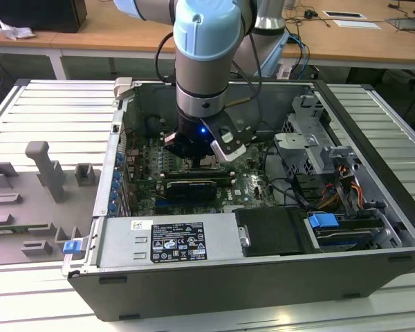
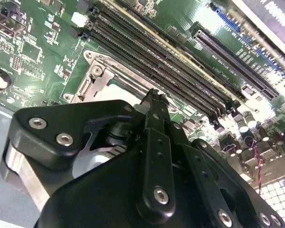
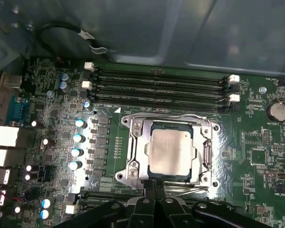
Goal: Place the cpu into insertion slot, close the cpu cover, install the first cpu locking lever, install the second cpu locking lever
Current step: 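Install the second cpu locking lever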
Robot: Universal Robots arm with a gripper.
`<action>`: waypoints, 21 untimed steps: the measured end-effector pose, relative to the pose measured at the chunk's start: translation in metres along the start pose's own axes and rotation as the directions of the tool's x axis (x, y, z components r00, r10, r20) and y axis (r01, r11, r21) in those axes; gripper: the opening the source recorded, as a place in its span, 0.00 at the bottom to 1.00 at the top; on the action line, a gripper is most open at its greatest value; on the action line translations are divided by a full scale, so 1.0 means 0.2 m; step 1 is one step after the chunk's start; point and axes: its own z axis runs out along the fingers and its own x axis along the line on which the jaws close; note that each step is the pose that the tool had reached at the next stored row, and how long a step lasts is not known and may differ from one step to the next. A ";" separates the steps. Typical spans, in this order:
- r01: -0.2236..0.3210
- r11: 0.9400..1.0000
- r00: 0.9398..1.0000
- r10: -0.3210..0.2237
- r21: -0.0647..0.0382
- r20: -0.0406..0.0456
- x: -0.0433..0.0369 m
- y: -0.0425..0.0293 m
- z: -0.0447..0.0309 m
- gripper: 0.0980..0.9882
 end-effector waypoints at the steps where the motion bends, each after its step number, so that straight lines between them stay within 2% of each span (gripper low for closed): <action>1: 0.001 1.000 1.000 -0.001 -0.010 0.001 0.002 -0.010 -0.002 0.01; 2: 0.002 1.000 1.000 -0.002 -0.025 0.004 0.010 -0.022 -0.005 0.01; 4: 0.006 0.999 1.000 -0.005 -0.043 0.009 0.031 -0.036 -0.008 0.01; 6: 0.007 0.999 1.000 -0.007 -0.050 0.011 0.053 -0.045 -0.009 0.01; 8: 0.010 0.998 1.000 -0.009 -0.060 0.014 0.095 -0.054 -0.001 0.01; 9: 0.011 0.997 1.000 -0.010 -0.071 0.016 0.111 -0.060 0.002 0.01; 10: 0.013 0.997 1.000 -0.011 -0.078 0.017 0.115 -0.064 0.006 0.01; 12: 0.015 0.996 1.000 -0.013 -0.084 0.017 0.117 -0.066 0.016 0.01; 13: 0.017 0.996 1.000 -0.015 -0.091 0.018 0.117 -0.069 0.020 0.01; 15: 0.018 0.993 1.000 -0.016 -0.116 0.020 0.118 -0.084 0.017 0.01; 16: 0.019 0.991 1.000 -0.016 -0.129 0.023 0.122 -0.104 0.014 0.01; 19: 0.020 0.990 1.000 -0.016 -0.140 0.025 0.130 -0.147 0.005 0.01; 21: 0.020 0.989 1.000 -0.016 -0.144 0.026 0.133 -0.152 0.004 0.01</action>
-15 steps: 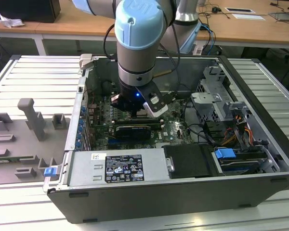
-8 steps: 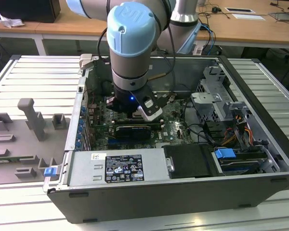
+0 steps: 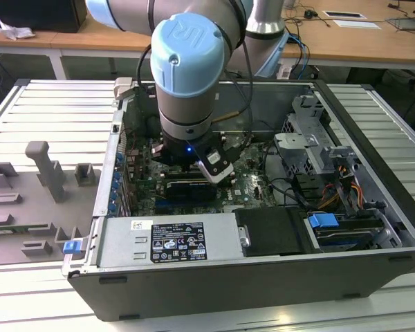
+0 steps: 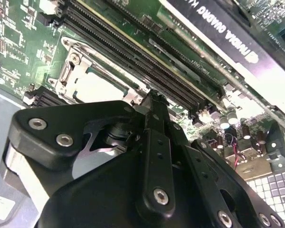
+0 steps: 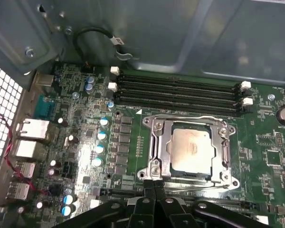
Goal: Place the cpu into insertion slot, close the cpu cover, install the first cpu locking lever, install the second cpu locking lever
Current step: 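Install the second cpu locking lever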
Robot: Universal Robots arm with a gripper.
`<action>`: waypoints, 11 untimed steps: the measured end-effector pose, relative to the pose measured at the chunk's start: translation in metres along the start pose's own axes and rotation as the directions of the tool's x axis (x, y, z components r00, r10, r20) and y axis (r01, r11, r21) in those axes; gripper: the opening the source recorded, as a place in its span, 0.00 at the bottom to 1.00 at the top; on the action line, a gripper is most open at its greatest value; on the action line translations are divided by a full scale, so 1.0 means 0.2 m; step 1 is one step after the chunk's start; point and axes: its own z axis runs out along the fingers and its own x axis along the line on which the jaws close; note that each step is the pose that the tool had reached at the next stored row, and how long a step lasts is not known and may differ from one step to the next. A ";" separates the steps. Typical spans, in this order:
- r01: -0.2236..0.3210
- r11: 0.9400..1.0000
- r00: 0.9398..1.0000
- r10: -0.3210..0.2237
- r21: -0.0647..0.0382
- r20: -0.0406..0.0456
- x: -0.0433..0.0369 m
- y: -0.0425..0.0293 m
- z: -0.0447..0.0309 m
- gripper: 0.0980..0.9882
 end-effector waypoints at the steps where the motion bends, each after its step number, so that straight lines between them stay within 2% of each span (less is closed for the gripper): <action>1: 0.000 1.000 1.000 0.000 -0.002 0.001 0.001 0.000 0.001 0.01; 5: 0.000 1.000 1.000 0.000 -0.006 0.002 0.003 -0.003 0.024 0.01; 8: 0.001 1.000 1.000 -0.001 -0.008 0.003 0.012 -0.010 0.055 0.01; 11: 0.001 1.000 1.000 -0.001 -0.017 0.005 0.019 -0.013 0.068 0.01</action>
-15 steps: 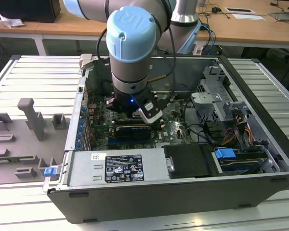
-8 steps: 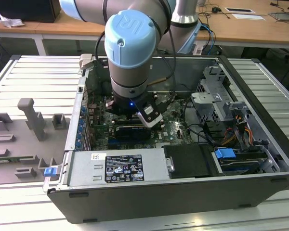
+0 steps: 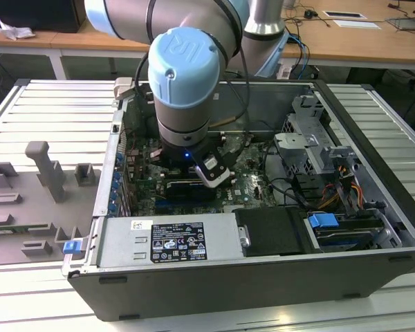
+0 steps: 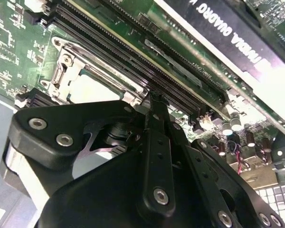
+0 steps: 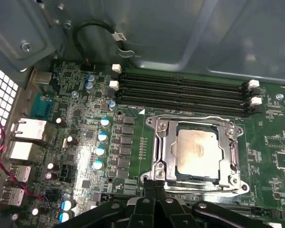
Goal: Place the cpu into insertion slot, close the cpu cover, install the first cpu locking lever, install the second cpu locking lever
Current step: 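Install the second cpu locking lever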
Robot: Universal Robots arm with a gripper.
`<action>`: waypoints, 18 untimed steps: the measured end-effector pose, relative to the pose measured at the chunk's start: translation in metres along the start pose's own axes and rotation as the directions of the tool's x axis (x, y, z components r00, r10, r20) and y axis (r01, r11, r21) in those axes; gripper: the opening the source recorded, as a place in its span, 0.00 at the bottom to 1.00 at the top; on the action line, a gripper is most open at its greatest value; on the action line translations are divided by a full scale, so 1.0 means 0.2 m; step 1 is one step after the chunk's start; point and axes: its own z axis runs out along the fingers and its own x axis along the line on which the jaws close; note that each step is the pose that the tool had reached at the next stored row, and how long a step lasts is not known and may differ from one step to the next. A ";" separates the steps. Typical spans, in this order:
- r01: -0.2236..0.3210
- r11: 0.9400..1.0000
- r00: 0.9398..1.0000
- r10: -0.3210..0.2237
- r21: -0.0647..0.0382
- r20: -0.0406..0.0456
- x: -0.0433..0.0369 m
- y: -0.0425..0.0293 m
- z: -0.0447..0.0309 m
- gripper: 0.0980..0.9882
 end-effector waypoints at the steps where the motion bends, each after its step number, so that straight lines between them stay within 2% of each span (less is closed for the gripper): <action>1: 0.000 1.000 1.000 0.000 -0.003 0.000 0.002 -0.001 0.006 0.01; 4: 0.000 1.000 1.000 0.000 -0.012 0.001 0.008 0.011 0.028 0.01; 11: 0.000 1.000 1.000 0.001 -0.016 0.002 0.023 0.025 0.045 0.01; 13: 0.000 1.000 1.000 0.000 -0.016 0.002 0.023 0.028 0.039 0.01; 18: -0.001 1.000 1.000 0.001 -0.016 0.002 0.022 0.051 -0.020 0.01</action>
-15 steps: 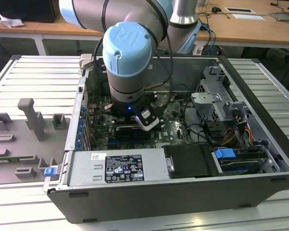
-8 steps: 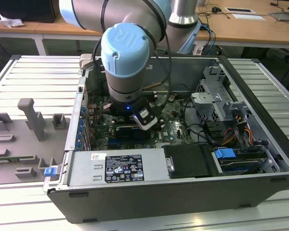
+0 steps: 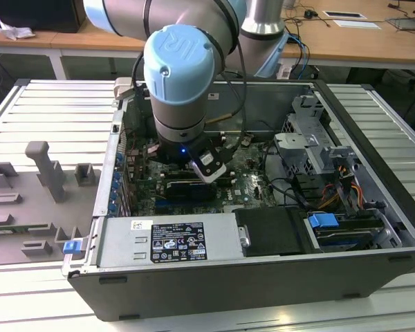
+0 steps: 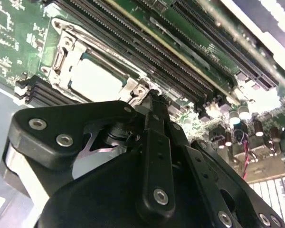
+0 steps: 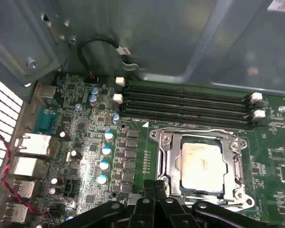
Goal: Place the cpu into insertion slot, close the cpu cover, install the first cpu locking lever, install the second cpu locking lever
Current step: 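Install the second cpu locking lever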
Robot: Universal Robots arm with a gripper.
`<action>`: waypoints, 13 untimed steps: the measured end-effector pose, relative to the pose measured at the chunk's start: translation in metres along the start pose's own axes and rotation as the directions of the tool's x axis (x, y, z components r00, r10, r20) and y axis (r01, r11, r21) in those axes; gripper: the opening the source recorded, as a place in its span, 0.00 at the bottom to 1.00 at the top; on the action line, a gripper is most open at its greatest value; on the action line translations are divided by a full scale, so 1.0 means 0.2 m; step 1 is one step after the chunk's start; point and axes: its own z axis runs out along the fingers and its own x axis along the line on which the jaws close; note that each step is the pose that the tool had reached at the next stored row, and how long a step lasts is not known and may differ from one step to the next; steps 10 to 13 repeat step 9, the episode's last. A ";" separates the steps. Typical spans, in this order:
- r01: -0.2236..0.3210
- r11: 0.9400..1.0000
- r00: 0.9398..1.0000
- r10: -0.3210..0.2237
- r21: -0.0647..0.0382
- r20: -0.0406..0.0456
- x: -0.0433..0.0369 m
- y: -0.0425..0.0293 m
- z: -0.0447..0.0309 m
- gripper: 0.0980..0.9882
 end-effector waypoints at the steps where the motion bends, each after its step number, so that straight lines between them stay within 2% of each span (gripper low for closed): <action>1: 0.000 1.000 1.000 0.000 0.000 0.000 -0.001 0.004 -0.010 0.01; 7: 0.000 1.000 1.000 0.000 0.000 0.000 -0.007 0.035 -0.087 0.01; 13: 0.000 1.000 1.000 0.000 0.000 0.000 -0.007 0.036 -0.090 0.01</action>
